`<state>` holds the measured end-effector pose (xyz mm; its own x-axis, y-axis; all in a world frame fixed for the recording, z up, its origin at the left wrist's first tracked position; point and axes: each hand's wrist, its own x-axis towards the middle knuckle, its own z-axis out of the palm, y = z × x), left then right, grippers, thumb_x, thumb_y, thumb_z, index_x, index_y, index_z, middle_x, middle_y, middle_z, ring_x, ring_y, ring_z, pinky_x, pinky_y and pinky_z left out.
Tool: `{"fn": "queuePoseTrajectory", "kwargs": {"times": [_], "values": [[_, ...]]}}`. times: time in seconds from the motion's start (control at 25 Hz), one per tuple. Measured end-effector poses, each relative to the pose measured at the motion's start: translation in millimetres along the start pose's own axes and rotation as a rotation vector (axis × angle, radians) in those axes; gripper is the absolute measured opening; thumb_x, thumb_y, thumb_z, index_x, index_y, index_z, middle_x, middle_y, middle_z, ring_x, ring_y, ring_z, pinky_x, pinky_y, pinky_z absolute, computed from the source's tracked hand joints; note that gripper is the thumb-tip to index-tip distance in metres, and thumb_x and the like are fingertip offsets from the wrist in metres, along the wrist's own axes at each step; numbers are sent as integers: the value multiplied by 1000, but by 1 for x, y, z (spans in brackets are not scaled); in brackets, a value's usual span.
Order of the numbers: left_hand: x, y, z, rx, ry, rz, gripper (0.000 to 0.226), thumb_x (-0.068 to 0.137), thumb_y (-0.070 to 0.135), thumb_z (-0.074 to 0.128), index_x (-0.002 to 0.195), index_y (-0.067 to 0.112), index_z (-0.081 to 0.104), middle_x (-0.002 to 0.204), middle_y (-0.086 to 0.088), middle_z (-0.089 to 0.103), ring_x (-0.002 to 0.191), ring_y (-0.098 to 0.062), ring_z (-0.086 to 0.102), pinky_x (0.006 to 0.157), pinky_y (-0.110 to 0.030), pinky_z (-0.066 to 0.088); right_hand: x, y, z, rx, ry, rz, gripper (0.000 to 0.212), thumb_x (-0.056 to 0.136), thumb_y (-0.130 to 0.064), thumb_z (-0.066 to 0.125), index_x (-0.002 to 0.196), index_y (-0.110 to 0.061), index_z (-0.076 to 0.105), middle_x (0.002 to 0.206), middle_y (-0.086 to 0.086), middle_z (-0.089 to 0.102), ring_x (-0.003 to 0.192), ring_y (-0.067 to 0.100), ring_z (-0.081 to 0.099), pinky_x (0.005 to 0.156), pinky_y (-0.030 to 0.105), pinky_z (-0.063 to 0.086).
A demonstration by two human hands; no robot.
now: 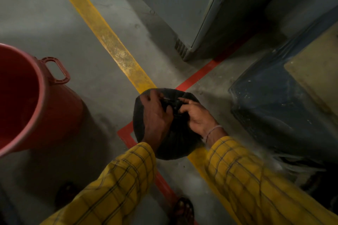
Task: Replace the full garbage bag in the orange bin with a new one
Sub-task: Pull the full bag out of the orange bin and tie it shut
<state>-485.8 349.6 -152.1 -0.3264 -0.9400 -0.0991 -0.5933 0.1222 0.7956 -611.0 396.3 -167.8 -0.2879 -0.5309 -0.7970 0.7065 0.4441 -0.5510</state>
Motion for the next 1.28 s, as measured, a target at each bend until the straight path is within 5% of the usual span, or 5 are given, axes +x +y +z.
{"fn": "queuePoseTrajectory", "kwargs": {"times": [0.2,0.36,0.6,0.88,1.28], "values": [[14,9,5,-79,-245,-120,20,87,31,65,93,13,71,89,-8,75,83,-21,70,74,-34,55,-16,16,-5,305,-13,-57,42,85,14,47,114,-6,68,101,20,72,93,34,69,95,49,55],[9,-7,9,-151,-332,-153,17,83,14,65,96,17,75,88,3,76,84,-11,71,72,-23,53,-14,33,-4,-201,281,-309,29,75,-9,66,101,-18,72,105,24,71,92,31,69,95,54,57],[9,-5,13,-168,-231,-41,18,79,10,68,96,15,66,90,-2,72,87,-15,66,75,-29,50,-18,23,-8,-824,390,-668,26,77,0,63,99,-11,74,103,12,61,88,19,61,80,14,46],[11,-14,8,-121,-253,83,21,81,-4,54,96,11,57,88,-8,66,80,-20,60,72,-34,47,-9,13,3,-104,36,-60,36,80,9,43,94,-6,73,94,19,70,94,36,64,92,44,54],[0,-38,9,-292,-303,4,24,78,-7,58,96,9,57,90,-4,63,87,-18,61,83,-43,53,-18,15,-10,-34,-199,176,36,89,13,43,106,-5,70,92,12,75,86,25,71,82,31,60]]}}
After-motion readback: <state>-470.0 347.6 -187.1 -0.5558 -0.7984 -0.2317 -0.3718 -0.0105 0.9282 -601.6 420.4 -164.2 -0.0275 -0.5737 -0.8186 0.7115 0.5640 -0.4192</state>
